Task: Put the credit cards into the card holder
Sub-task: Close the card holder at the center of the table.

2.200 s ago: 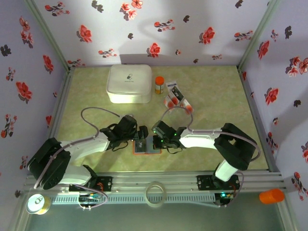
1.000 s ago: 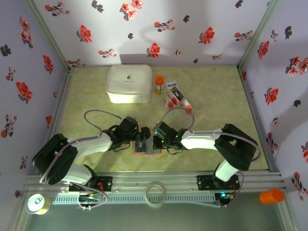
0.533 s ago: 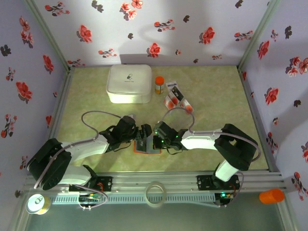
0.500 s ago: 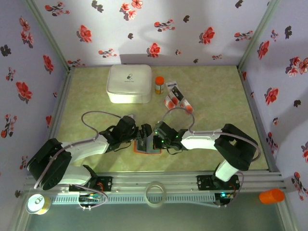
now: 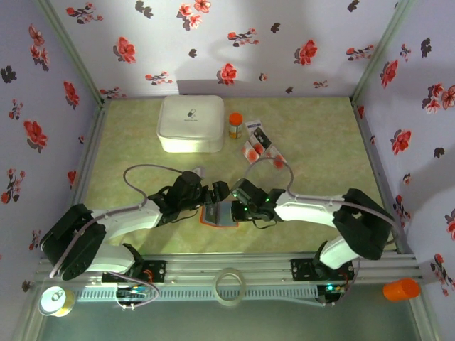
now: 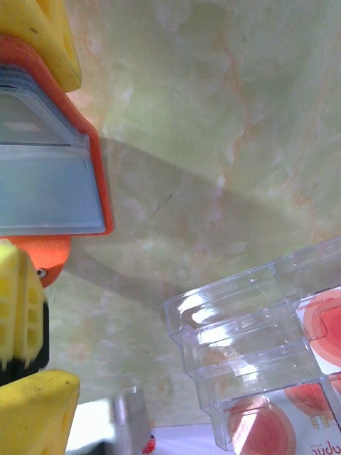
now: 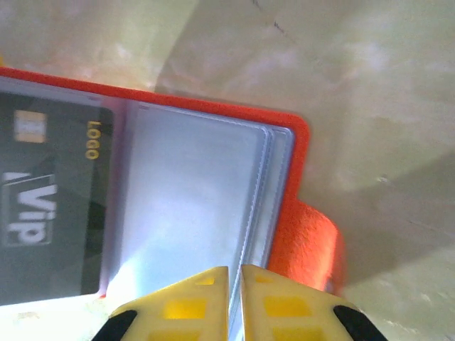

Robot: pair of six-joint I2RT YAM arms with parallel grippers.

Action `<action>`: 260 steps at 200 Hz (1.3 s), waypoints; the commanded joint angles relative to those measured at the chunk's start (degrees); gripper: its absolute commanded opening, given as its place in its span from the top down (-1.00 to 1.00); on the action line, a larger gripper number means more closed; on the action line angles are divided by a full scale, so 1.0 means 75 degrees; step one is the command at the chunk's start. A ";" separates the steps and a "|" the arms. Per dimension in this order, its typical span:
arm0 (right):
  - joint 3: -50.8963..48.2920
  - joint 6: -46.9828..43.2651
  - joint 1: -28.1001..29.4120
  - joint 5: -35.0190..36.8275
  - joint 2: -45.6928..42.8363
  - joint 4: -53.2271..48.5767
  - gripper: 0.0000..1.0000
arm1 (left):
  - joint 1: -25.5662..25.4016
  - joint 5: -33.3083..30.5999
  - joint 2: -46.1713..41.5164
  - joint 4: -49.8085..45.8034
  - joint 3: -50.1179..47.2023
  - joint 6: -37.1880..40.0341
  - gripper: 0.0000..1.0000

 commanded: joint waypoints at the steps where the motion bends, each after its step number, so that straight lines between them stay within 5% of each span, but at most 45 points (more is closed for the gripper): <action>1: 0.0261 -0.0239 -0.0147 0.0328 -0.0612 -0.0808 0.72 | -0.0039 0.0021 0.0041 0.0186 -0.0093 -0.0098 -1.00; 40: -0.0020 -0.0242 -0.0388 0.0543 -0.1189 -0.1118 0.72 | -0.0040 0.0013 0.0045 0.0163 -0.0060 -0.0070 -0.99; 82: -0.0166 -0.0218 -0.0419 0.0364 -0.0994 -0.0893 0.13 | -0.0041 0.0007 0.0041 0.0131 -0.0052 -0.0063 -1.00; 124: -0.0183 -0.0211 -0.0408 0.0323 -0.0448 -0.0645 0.09 | -0.0038 0.0002 0.0064 0.0071 0.0011 -0.0006 -1.00; 157: -0.0251 -0.0199 -0.0473 0.0417 -0.0216 -0.0538 0.30 | -0.0037 0.0001 0.0052 0.0040 0.0015 0.0006 -0.99; 201: -0.0427 -0.0228 -0.0706 0.0248 -0.0191 -0.0247 1.00 | -0.0038 -0.0001 0.0031 -0.0024 0.0069 0.0046 -0.99; 260: -0.0609 -0.0130 -0.0881 -0.0357 -0.0159 0.0703 1.00 | -0.0254 0.0001 -0.0056 0.0104 0.0112 -0.0074 -1.00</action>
